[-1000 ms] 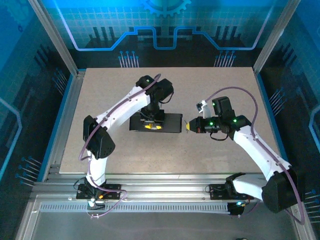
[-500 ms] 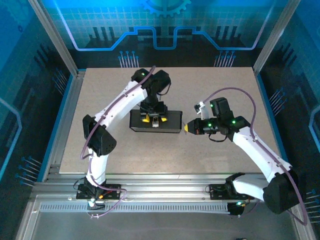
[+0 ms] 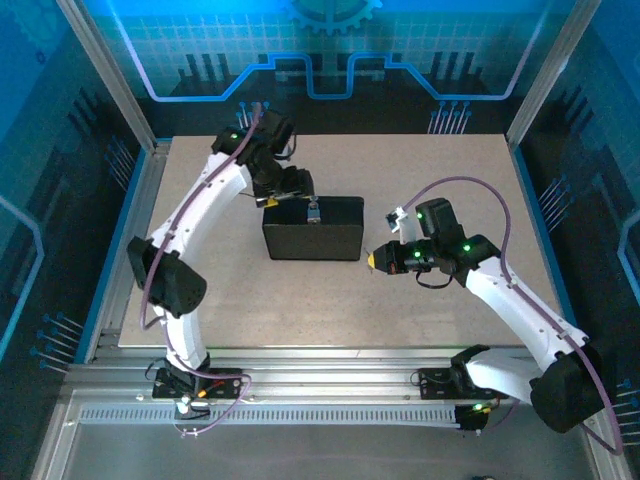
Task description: Unlock a padlock with a key
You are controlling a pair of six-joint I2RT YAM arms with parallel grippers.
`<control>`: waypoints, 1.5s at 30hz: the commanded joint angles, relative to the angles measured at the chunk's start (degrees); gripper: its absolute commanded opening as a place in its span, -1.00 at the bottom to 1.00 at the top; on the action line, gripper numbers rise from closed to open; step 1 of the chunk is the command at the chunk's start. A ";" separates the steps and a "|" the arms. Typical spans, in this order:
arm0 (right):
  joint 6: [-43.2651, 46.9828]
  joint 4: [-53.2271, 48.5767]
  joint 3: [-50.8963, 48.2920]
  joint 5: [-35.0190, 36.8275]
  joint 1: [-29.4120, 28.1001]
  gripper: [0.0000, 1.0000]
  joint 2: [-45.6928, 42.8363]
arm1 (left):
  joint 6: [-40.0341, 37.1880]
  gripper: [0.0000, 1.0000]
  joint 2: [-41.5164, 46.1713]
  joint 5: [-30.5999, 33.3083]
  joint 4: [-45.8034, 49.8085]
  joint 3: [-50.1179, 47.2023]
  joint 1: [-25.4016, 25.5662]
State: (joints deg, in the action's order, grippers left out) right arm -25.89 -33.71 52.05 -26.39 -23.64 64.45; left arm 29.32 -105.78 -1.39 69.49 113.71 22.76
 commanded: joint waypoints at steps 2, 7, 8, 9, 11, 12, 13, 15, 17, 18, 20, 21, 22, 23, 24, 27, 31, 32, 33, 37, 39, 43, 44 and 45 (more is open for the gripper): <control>-0.04 -2.76 2.54 1.35 -1.12 -1.00 -0.89 | -3.60 0.66 5.26 0.73 -18.22 -9.84 -4.51; -1.63 -1.01 2.26 1.40 -3.17 -1.00 -0.17 | -9.26 0.89 6.18 -4.28 -32.89 -18.39 -8.44; -2.06 -0.58 2.18 1.35 -3.94 -1.00 0.16 | -10.31 0.89 5.30 -6.42 -34.00 -18.68 -8.96; -2.62 0.20 2.16 1.34 -4.78 -1.00 0.53 | -11.60 0.89 4.26 -9.19 -35.13 -18.99 -9.56; -3.73 1.83 2.26 1.23 -6.49 -1.00 1.54 | -12.73 0.89 2.49 -13.45 -37.02 -19.40 -10.48; -4.34 2.83 2.35 1.02 -7.27 -1.00 2.09 | -12.48 0.89 1.75 -16.37 -38.49 -19.73 -11.08; -4.88 3.87 2.57 0.71 -8.16 -1.00 2.70 | -11.78 0.89 1.11 -19.37 -40.01 -19.99 -11.64; -5.70 6.74 2.60 -0.11 -9.34 -1.00 3.76 | -10.43 0.89 0.28 -24.31 -42.55 -20.56 -12.24; -5.84 8.74 3.00 -1.02 -9.92 -1.00 4.87 | -9.42 0.87 -0.03 -28.30 -44.16 -21.04 -12.13; -5.60 9.61 3.29 -1.47 -10.02 -1.00 5.74 | -8.88 0.86 0.03 -30.47 -44.80 -21.43 -12.13; -4.32 10.33 4.16 -1.73 -9.93 -1.00 7.36 | -8.07 0.85 0.84 -33.52 -45.40 -22.77 -12.13; -3.39 10.12 4.91 -1.87 -9.82 -1.00 8.57 | -8.02 0.85 1.61 -34.78 -45.66 -23.89 -12.13; -2.61 10.16 5.59 -2.33 -9.66 -1.00 9.43 | -8.10 0.84 2.32 -35.61 -45.70 -24.99 -12.13; -1.61 10.08 6.43 -3.12 -9.47 -1.00 10.40 | -8.26 0.84 3.36 -36.19 -45.80 -26.34 -12.13; -0.61 9.90 7.32 -3.80 -9.17 -1.00 11.16 | -8.68 0.84 4.45 -36.65 -45.64 -27.58 -12.15; 1.49 9.81 8.80 -5.90 -7.90 -1.00 12.13 | -8.89 0.85 8.02 -36.54 -45.19 -30.98 -12.17; 2.46 9.83 8.53 -8.00 -5.24 -1.00 11.55 | -7.88 0.85 12.05 -36.82 -45.27 -35.69 -12.09; 2.52 9.78 8.17 -8.43 -4.48 -1.00 11.29 | -7.51 0.85 13.06 -36.46 -45.21 -37.24 -12.04; 2.55 9.90 7.78 -8.83 -3.73 -1.00 11.08 | -6.95 0.84 14.04 -36.15 -45.29 -38.73 -12.04; 3.18 9.98 6.19 -10.43 -1.50 -1.00 10.25 | -3.39 0.84 18.12 -35.97 -47.45 -44.57 -11.16; 3.47 10.06 5.51 -10.96 -0.42 -1.00 10.08 | -1.67 0.85 20.29 -34.98 -48.27 -47.06 -9.19; 3.65 9.99 4.79 -12.06 1.57 -1.00 9.82 | -0.93 0.84 22.02 -31.70 -45.57 -48.07 -3.63; 3.86 9.83 4.70 -12.17 1.88 -1.00 9.65 | -0.72 0.85 22.19 -30.26 -44.65 -47.87 -2.32; 4.02 9.52 4.65 -12.18 1.95 -1.00 9.58 | -0.65 0.85 22.26 -28.97 -43.73 -47.44 -1.42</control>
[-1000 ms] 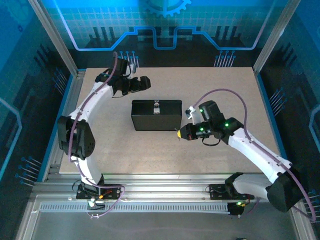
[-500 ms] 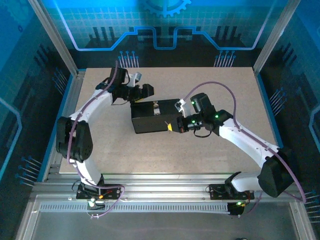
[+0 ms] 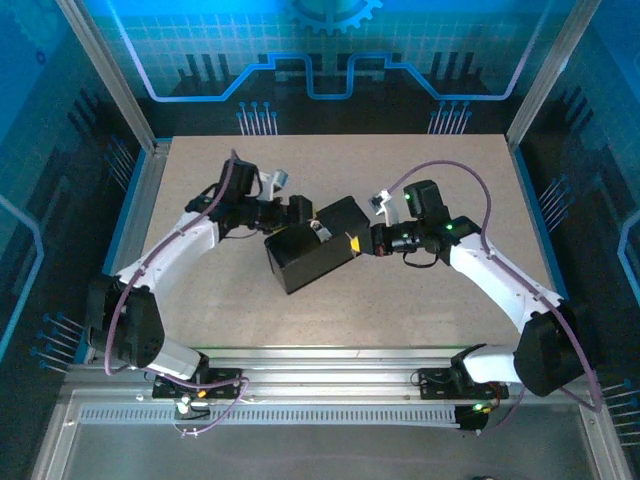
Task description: Unlock a padlock with a key
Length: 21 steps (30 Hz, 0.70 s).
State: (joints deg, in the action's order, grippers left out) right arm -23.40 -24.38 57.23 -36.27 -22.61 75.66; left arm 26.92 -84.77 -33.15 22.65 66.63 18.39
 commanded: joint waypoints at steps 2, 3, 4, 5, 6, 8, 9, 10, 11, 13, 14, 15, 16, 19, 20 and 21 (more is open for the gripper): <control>1.69 -0.14 -0.76 -2.27 1.08 -1.00 -1.90 | 1.18 0.85 0.78 4.84 4.84 0.78 3.61; 1.79 -0.25 -0.82 -2.39 1.10 -1.00 -2.04 | 0.28 0.85 0.35 6.22 5.92 1.52 3.67; 1.77 -0.20 -0.96 -2.39 1.08 -1.00 -2.21 | -0.85 0.85 -0.13 7.47 7.17 2.49 3.67; 1.92 -0.39 -1.15 -2.55 1.08 -1.00 -2.44 | -2.97 0.85 -0.75 8.67 8.45 3.76 3.67; 2.09 -0.70 -1.27 -2.54 1.12 -1.00 -2.68 | -5.26 0.83 -1.36 9.94 9.73 4.96 3.67; 2.59 -1.23 -1.57 -2.71 1.17 -1.00 -3.44 | -12.01 0.79 -2.18 12.36 11.69 7.56 3.73; 2.99 -1.73 -1.68 -2.80 1.25 -1.00 -3.67 | -15.66 0.78 -2.49 13.47 12.30 8.77 3.85; 3.37 -2.19 -1.77 -3.03 1.38 -1.00 -3.91 | -18.57 0.78 -2.55 14.24 12.69 9.89 3.97; 4.00 -2.91 -1.90 -3.41 1.57 -1.00 -4.15 | -22.47 0.77 -2.59 14.46 13.10 11.31 4.09; 4.84 -4.06 -2.20 -4.11 1.87 -1.00 -4.45 | -29.28 0.77 -2.44 13.33 13.30 13.50 4.36; 5.27 -4.55 -2.49 -4.27 2.04 -1.00 -4.47 | -33.22 0.76 -2.09 11.95 13.06 14.20 4.55; 5.50 -4.91 -2.71 -4.26 2.30 -1.00 -4.57 | -37.96 0.75 -1.74 10.48 12.76 14.68 4.98; 5.52 -5.10 -2.99 -4.26 2.44 -1.00 -4.72 | -42.86 0.75 -1.29 8.54 12.86 14.83 5.33; 5.28 -5.33 -3.77 -4.39 3.03 -1.00 -5.25 | -63.35 0.78 1.66 0.78 11.96 12.11 6.69; 5.10 -5.41 -4.04 -4.33 3.18 -1.00 -5.43 | -69.54 0.79 2.56 -0.13 11.63 11.10 7.25; 4.85 -5.51 -4.39 -4.12 3.42 -1.00 -5.79 | -75.09 0.77 2.88 -2.05 12.34 10.98 7.29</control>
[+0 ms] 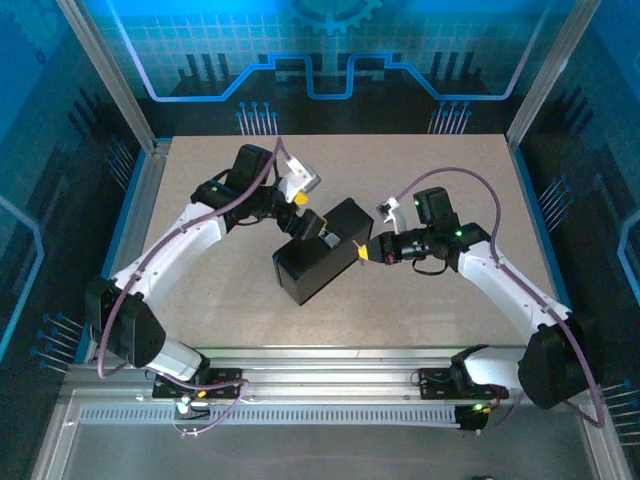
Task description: Unlock a padlock with a key
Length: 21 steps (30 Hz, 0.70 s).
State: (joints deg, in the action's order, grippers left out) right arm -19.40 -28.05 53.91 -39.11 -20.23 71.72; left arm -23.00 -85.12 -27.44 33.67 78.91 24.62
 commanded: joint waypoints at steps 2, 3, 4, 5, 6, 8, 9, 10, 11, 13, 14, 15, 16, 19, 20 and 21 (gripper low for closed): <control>0.48 -1.92 -1.76 -1.12 1.12 -1.00 -2.57 | -31.99 0.70 1.73 -10.09 4.87 1.35 1.06; 0.29 -2.05 -2.16 -1.04 1.16 -1.00 -3.06 | -35.63 0.66 -0.06 -11.32 9.21 4.19 1.13; 0.16 -2.30 -2.46 -1.04 1.26 -1.00 -3.42 | -38.68 0.59 -1.71 -12.20 13.02 6.67 1.12; 0.15 -2.57 -2.73 -1.13 1.24 -1.00 -3.83 | -41.72 0.52 -3.74 -12.84 16.59 9.10 1.16; 0.31 -3.00 -2.84 -1.07 1.31 -1.00 -4.17 | -44.10 0.48 -5.39 -13.07 19.09 10.74 1.31; 1.18 -4.40 -2.63 -1.06 1.47 -1.00 -4.56 | -47.29 0.48 -7.31 -12.92 20.16 11.31 1.82; 1.46 -5.17 -2.37 -1.18 1.72 -1.00 -4.81 | -48.84 0.49 -8.07 -12.98 19.97 11.03 2.00; 1.68 -5.78 -2.11 -1.30 1.93 -1.00 -4.96 | -49.76 0.50 -8.66 -13.07 19.53 10.88 2.00; 1.88 -6.25 -1.85 -1.73 2.27 -1.00 -5.14 | -50.91 0.51 -9.35 -13.03 19.48 10.89 2.01; 2.06 -6.82 -1.45 -2.52 2.72 -1.00 -5.37 | -53.33 0.50 -10.45 -12.95 20.53 11.49 1.94; 2.00 -6.77 -1.23 -2.98 2.90 -1.00 -5.42 | -54.13 0.49 -10.83 -12.54 20.46 11.61 1.92; 1.92 -6.54 -1.10 -3.46 3.03 -1.00 -5.20 | -55.03 0.49 -11.18 -12.21 20.32 11.61 1.85; 1.77 -6.32 -0.97 -3.89 3.04 -1.00 -4.85 | -55.67 0.48 -11.40 -12.24 20.04 11.69 1.89; 1.50 -6.01 -0.05 -5.11 3.01 -1.00 -2.72 | -57.77 0.47 -12.49 -14.21 20.17 12.19 1.90; 1.42 -5.96 0.52 -5.49 3.05 -1.00 -1.69 | -58.87 0.47 -13.12 -14.77 20.93 12.68 1.91; 1.38 -5.81 0.97 -5.82 3.03 -1.00 -0.90 | -59.84 0.47 -13.80 -14.87 21.77 13.26 1.90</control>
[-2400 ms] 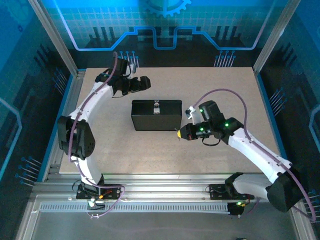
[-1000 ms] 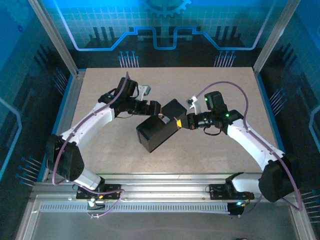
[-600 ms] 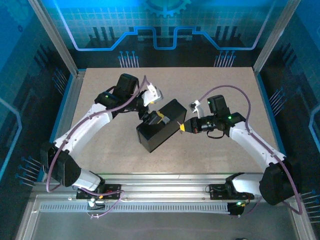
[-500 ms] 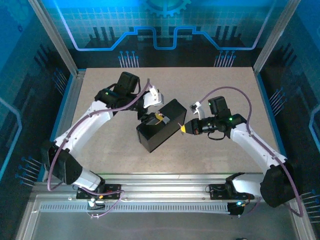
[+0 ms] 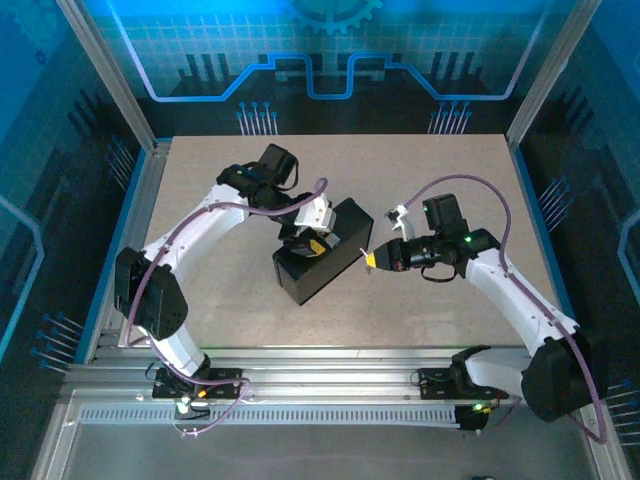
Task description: Unlock a padlock with a key
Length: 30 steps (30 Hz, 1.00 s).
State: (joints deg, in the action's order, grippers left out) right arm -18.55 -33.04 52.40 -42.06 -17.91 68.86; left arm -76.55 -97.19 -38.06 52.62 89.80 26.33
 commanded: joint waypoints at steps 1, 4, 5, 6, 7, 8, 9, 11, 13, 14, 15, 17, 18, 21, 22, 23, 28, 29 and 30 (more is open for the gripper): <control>0.53 -0.67 2.82 -3.26 0.76 -1.00 2.59 | -6.98 0.47 -2.50 -4.21 3.47 2.83 0.20; 0.67 -0.56 4.21 -3.73 0.51 -1.00 4.23 | -8.81 0.45 -4.29 -2.97 3.69 3.62 0.07; 0.63 -0.54 4.63 -3.73 0.45 -1.00 4.80 | -9.09 0.46 -5.05 -2.72 3.17 3.69 0.01; 0.62 -0.54 4.97 -3.80 0.43 -1.00 5.39 | -9.67 0.45 -5.78 -2.70 3.31 4.24 -0.11; 0.69 -0.54 5.27 -3.83 0.47 -1.00 5.82 | -9.96 0.44 -6.81 -2.64 3.66 4.99 -0.05; 0.79 -0.54 5.63 -3.81 0.40 -1.00 6.30 | -10.23 0.42 -8.15 -2.67 4.64 6.22 -0.05; 0.90 -0.54 5.85 -3.77 0.34 -1.00 6.71 | -10.91 0.40 -9.48 -2.70 6.04 7.62 -0.07; 1.05 -0.71 6.13 -3.64 0.38 -1.00 7.52 | -11.63 0.37 -11.56 -2.39 7.95 9.81 -0.06; 1.30 -0.71 6.31 -3.64 0.34 -1.00 8.15 | -12.12 0.34 -12.71 -2.28 8.04 10.57 -0.15; 1.48 -0.79 6.31 -3.57 0.25 -1.00 8.43 | -12.66 0.31 -13.06 -2.45 7.96 10.64 -0.14; 1.76 -0.94 6.39 -3.47 0.25 -1.00 8.74 | -13.17 0.27 -13.36 -2.61 8.15 10.70 -0.16; 2.34 -1.32 6.53 -3.18 0.22 -1.00 9.48 | -14.08 0.17 -14.17 -2.96 9.32 11.49 -0.22; 2.75 -1.63 6.72 -2.73 0.16 -1.00 9.99 | -14.52 0.14 -14.62 -3.07 10.04 12.04 -0.14; 3.51 -1.93 7.09 -2.66 0.18 -1.00 11.43 | -15.59 0.05 -15.63 -3.81 11.37 13.43 -0.14; 3.60 -1.88 7.12 -2.77 0.18 -1.00 11.76 | -15.69 0.01 -15.95 -4.01 11.58 13.83 -0.15; 3.69 -1.72 7.25 -2.96 0.17 -1.00 12.12 | -15.89 -0.04 -16.31 -4.31 11.88 14.27 -0.08; 4.52 -2.23 8.78 -4.31 0.15 -1.00 13.15 | -16.25 -0.22 -17.24 -5.83 12.05 15.38 -0.05; 4.80 -2.59 9.14 -4.37 0.16 -1.00 13.21 | -16.20 -0.26 -17.33 -6.03 12.02 15.25 -0.09; 4.98 -2.73 9.38 -4.50 0.20 -1.00 13.10 | -16.34 -0.30 -17.18 -6.31 11.88 15.19 -0.17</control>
State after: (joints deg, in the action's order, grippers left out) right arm -15.46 -34.04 59.44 -44.27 -17.93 81.73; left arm -90.08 -112.68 -42.65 63.46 104.16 26.22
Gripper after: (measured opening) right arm 0.055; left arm 0.368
